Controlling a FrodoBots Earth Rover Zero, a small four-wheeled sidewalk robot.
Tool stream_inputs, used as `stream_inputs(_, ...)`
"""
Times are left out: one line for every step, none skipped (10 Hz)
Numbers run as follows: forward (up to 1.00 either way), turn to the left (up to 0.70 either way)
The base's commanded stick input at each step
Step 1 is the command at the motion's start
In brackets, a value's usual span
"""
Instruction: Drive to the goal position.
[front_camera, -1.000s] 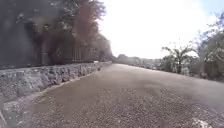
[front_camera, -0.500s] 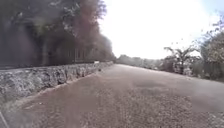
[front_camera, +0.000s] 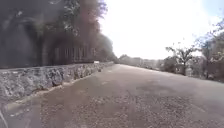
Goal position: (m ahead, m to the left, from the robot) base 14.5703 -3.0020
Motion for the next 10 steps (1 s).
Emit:
stream_inputs(0.50,0.00)
stream_inputs(0.50,0.00)
stream_inputs(0.50,0.00)
stream_inputs(0.50,0.00)
stream_inputs(0.50,0.00)
stream_inputs(0.50,0.00)
stream_inputs(0.50,0.00)
stream_inputs(0.50,0.00)
stream_inputs(0.50,0.00)
stream_inputs(0.50,0.00)
